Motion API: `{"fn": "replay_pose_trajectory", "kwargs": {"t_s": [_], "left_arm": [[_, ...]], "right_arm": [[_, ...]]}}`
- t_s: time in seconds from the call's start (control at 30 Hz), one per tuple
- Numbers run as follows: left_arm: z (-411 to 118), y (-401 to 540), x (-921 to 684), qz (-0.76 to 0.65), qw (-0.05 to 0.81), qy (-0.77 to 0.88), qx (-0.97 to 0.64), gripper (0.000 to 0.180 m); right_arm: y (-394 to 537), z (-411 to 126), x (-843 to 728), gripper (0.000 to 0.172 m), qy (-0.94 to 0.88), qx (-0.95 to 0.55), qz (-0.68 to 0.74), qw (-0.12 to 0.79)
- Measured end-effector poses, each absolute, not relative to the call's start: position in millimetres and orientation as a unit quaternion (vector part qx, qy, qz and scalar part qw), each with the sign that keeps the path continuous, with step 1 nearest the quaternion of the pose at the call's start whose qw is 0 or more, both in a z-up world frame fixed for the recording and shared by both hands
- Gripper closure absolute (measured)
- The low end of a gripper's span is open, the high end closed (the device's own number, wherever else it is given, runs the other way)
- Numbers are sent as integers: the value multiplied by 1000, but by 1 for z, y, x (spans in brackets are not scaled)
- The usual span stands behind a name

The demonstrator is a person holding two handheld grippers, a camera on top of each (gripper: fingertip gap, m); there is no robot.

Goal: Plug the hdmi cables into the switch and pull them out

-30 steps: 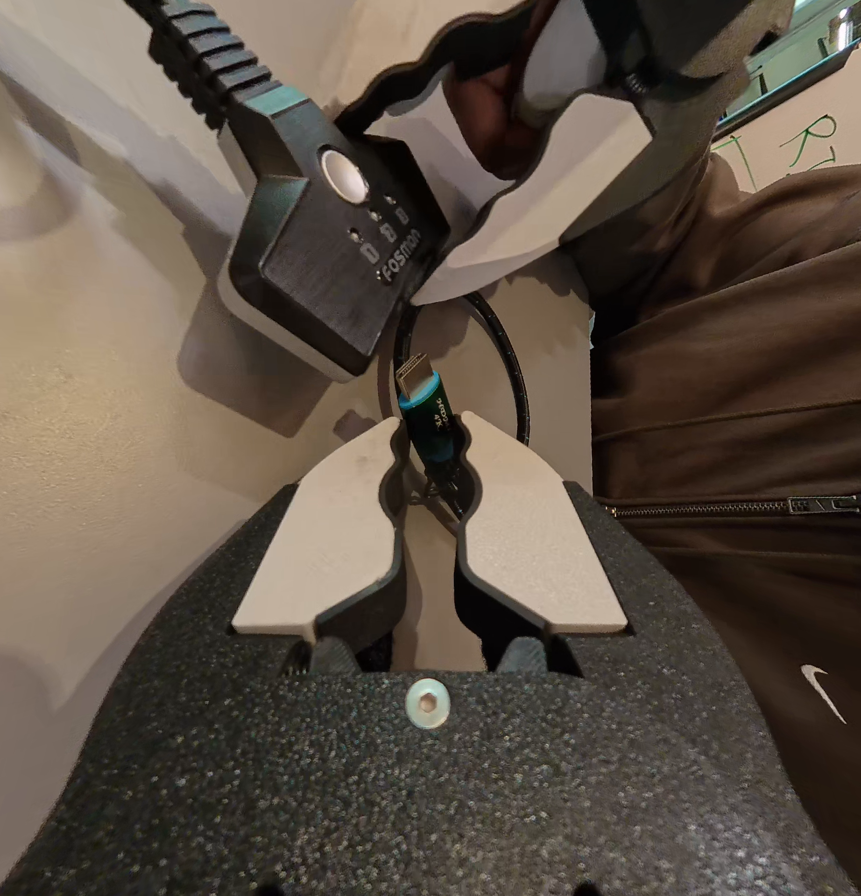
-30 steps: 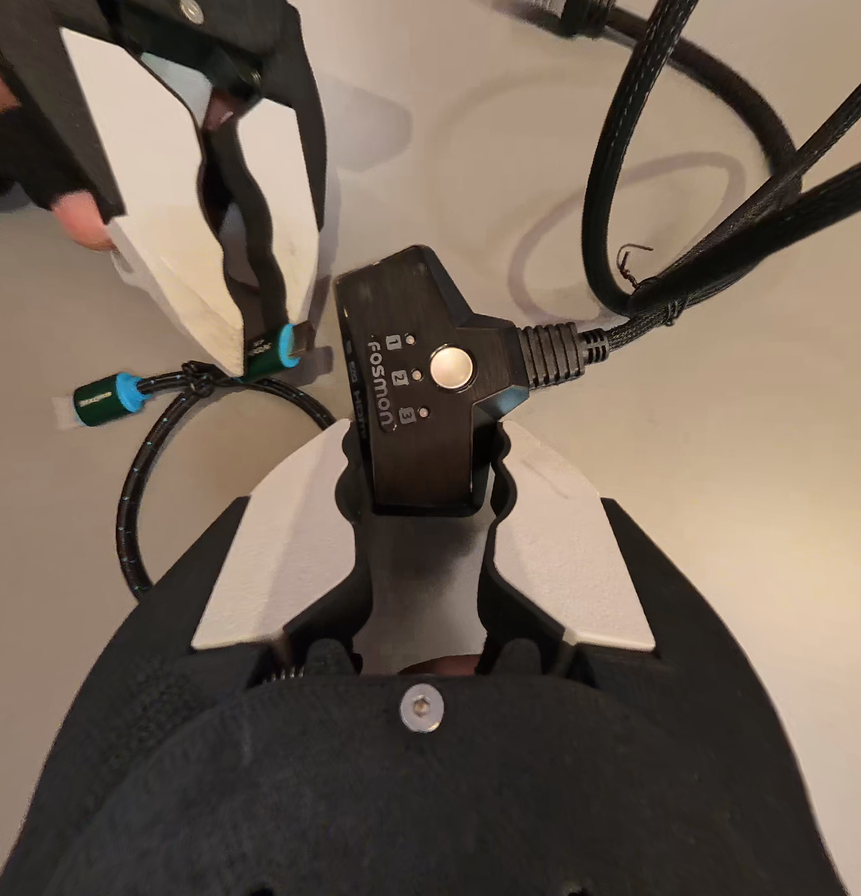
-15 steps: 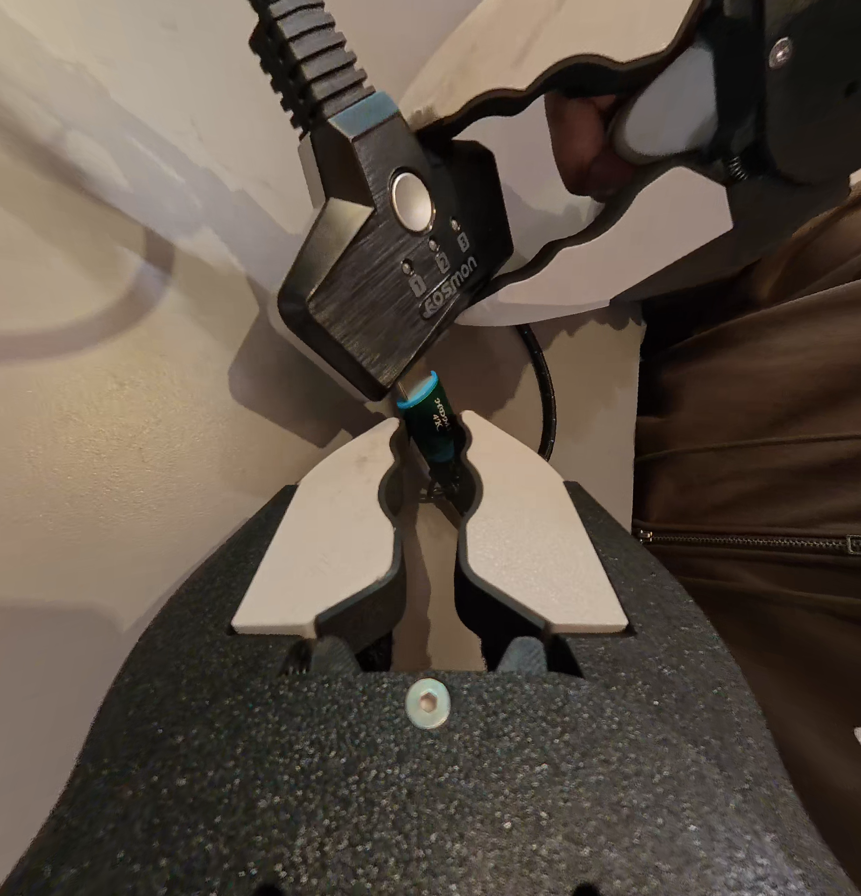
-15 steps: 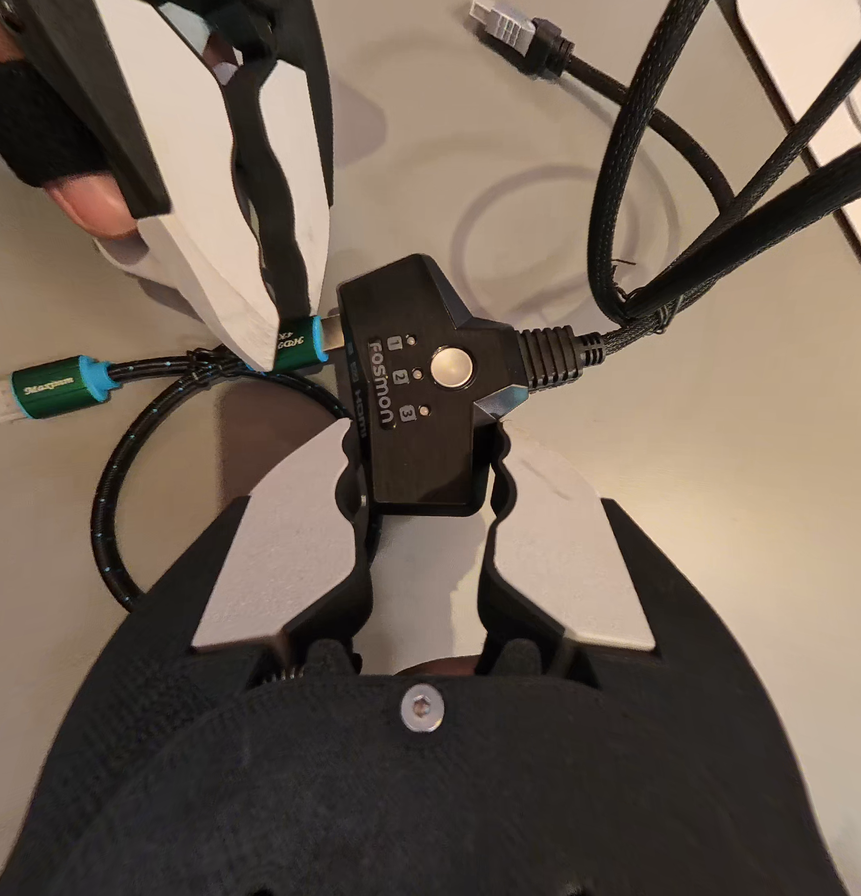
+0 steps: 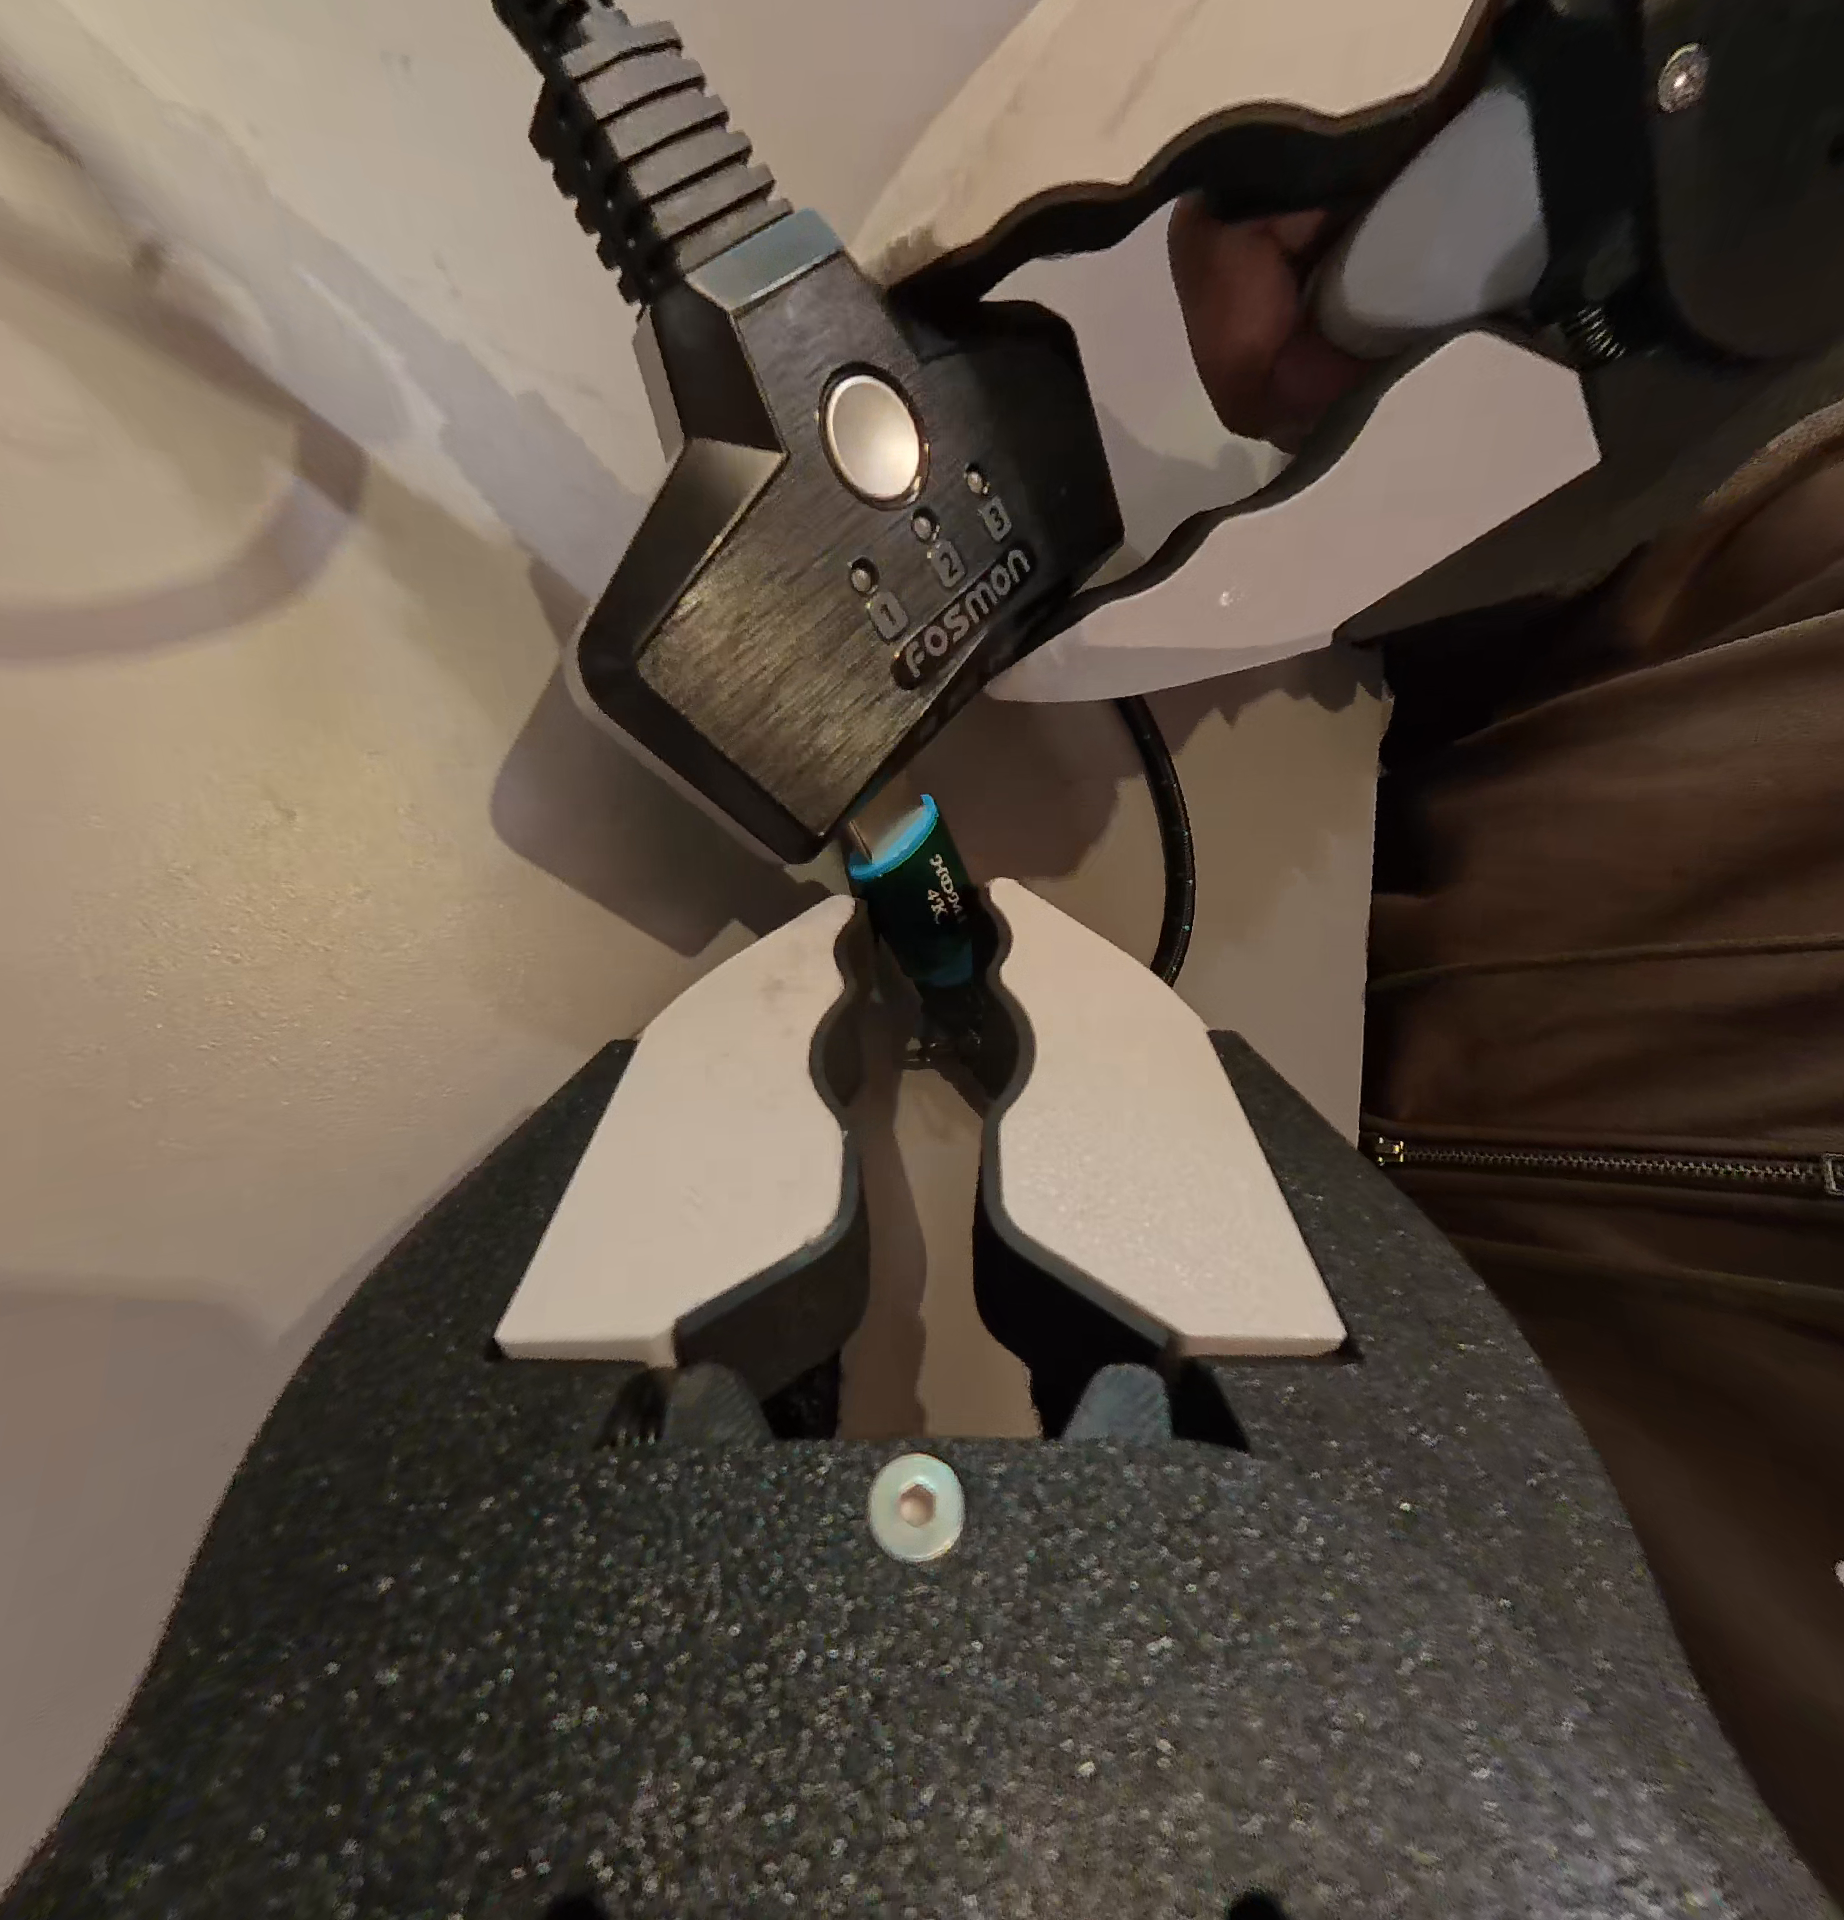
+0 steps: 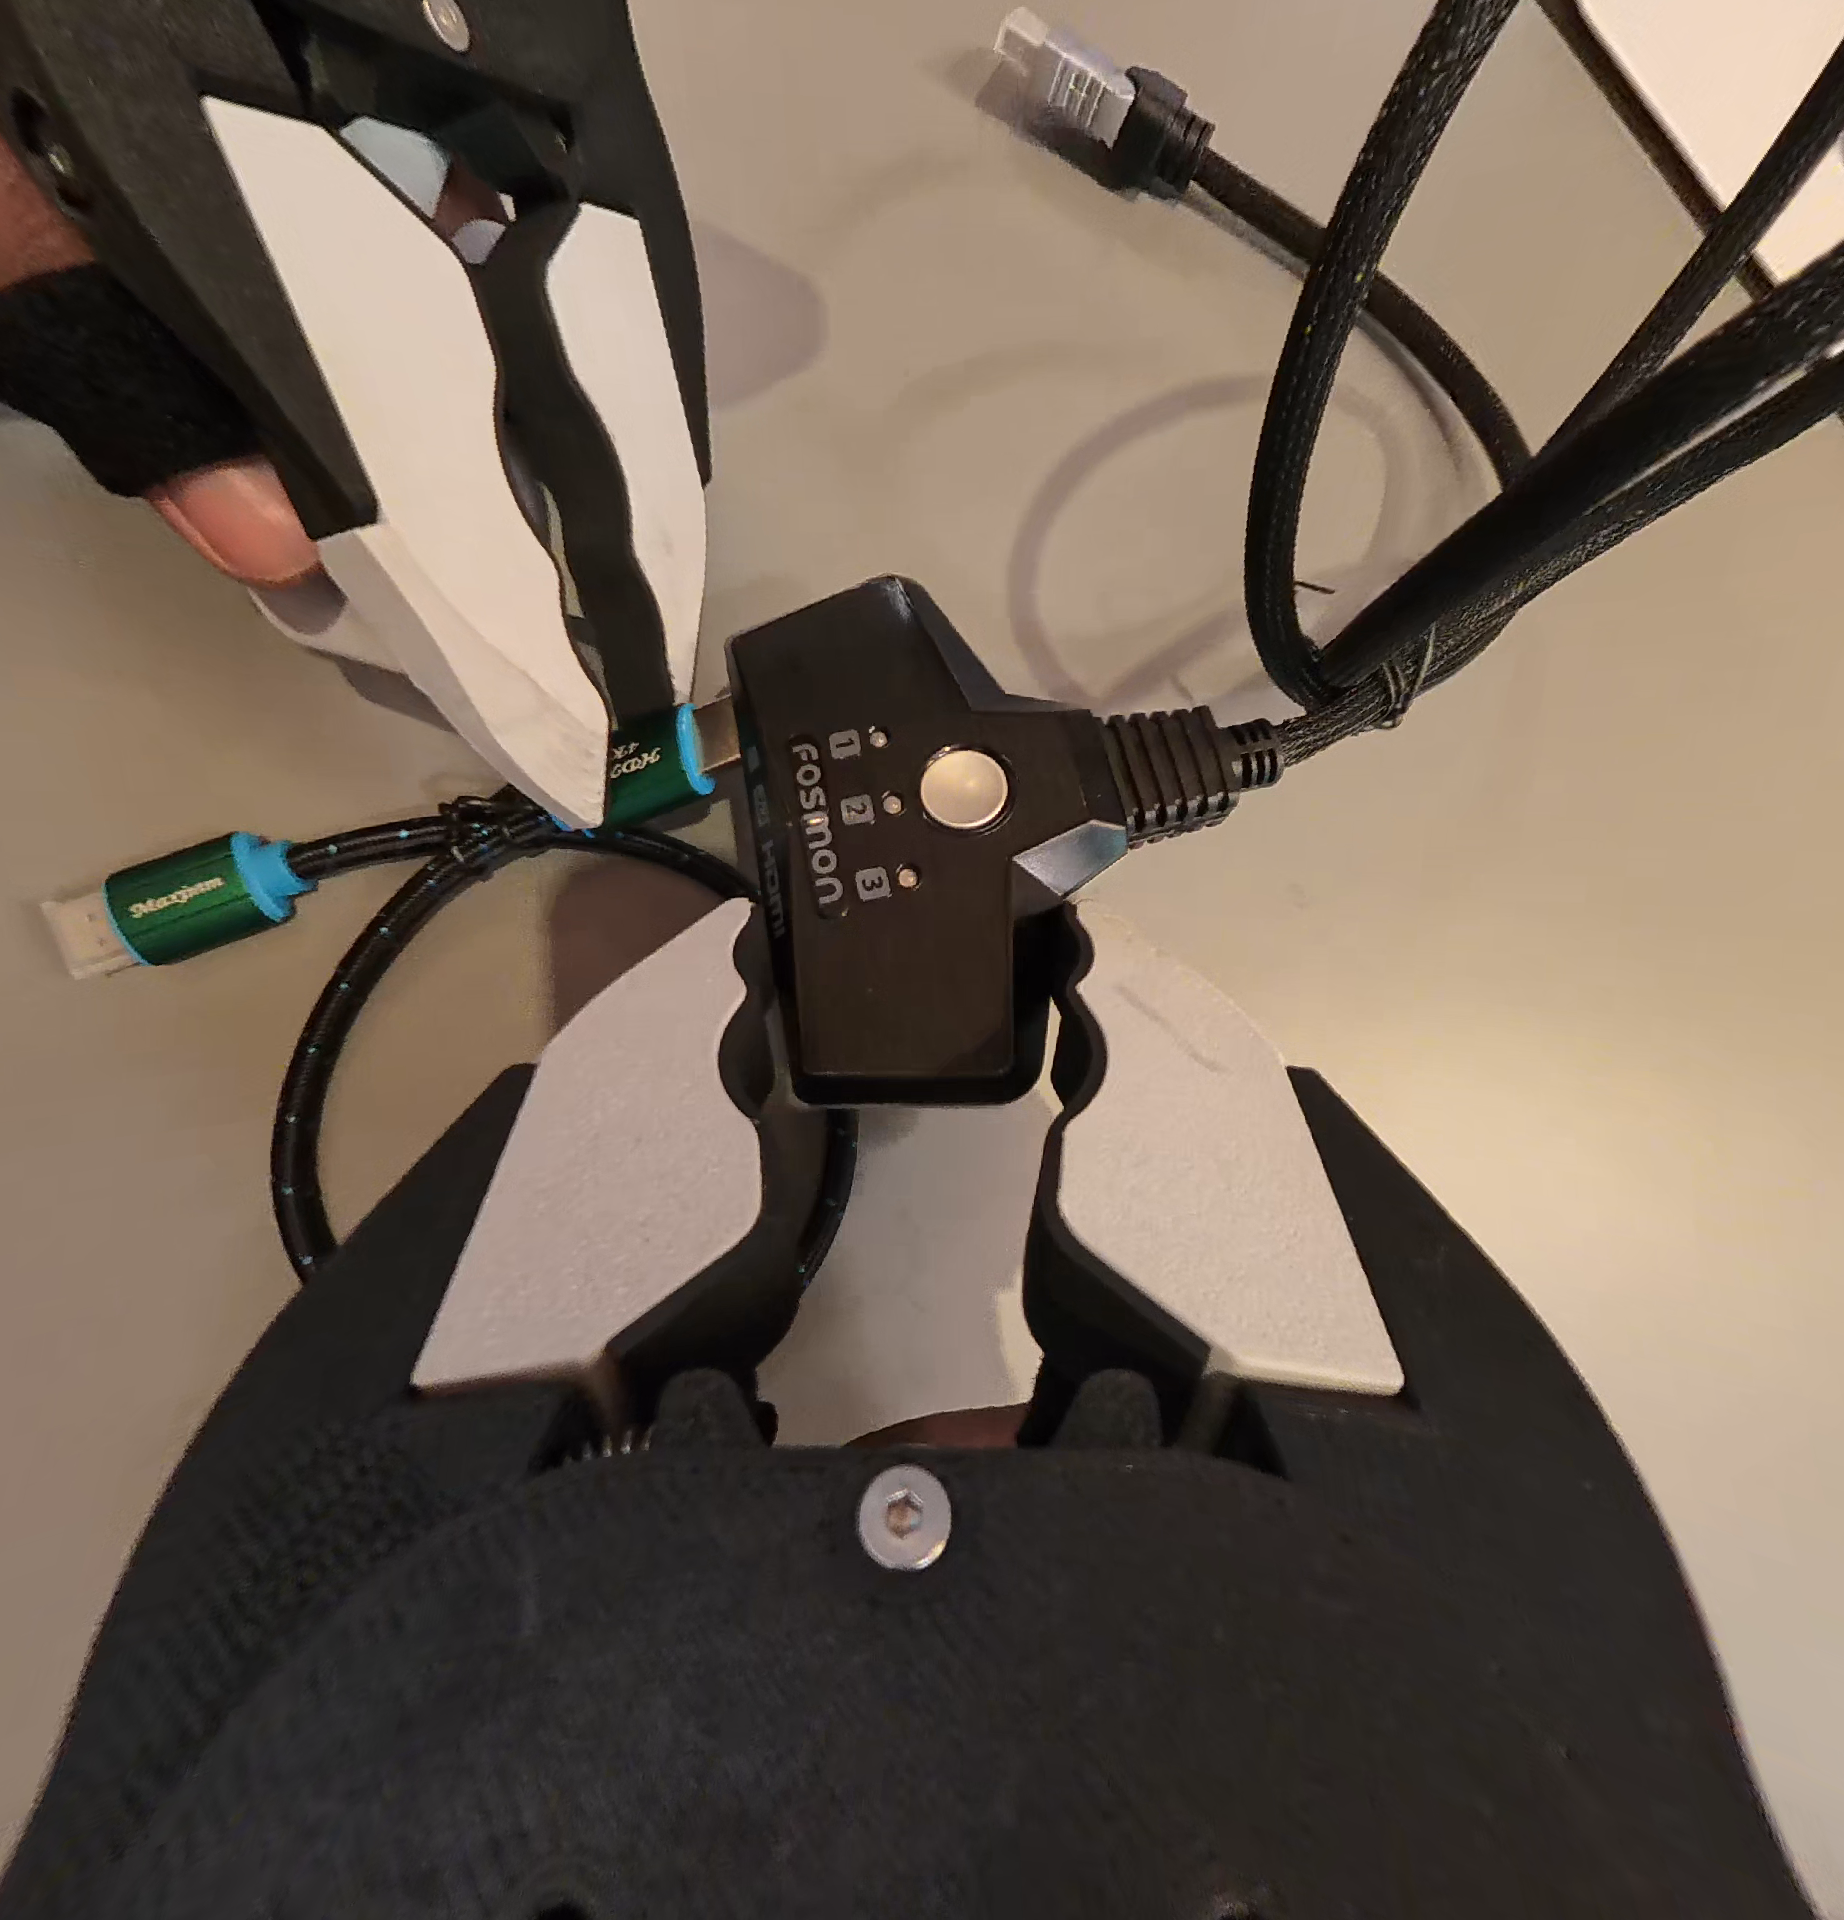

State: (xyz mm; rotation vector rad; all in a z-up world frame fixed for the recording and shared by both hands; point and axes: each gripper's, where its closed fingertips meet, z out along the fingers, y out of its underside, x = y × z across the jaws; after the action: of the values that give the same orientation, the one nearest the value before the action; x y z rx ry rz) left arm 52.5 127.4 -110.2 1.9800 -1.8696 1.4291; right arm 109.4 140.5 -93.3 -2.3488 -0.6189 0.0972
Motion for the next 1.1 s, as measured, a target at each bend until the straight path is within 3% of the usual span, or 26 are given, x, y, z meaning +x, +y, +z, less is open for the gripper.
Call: {"fn": "replay_pose_trajectory", "kwargs": {"t_s": [0.37, 1.1], "left_arm": [[-109, 125, 51, 484, 56, -597, 637, 164], [-106, 123, 50, 505, 75, -589, 626, 164]], "right_arm": [[144, -82, 108, 120, -331, -862, -51, 381], [144, -80, 106, 120, -342, -853, -45, 392]]}}
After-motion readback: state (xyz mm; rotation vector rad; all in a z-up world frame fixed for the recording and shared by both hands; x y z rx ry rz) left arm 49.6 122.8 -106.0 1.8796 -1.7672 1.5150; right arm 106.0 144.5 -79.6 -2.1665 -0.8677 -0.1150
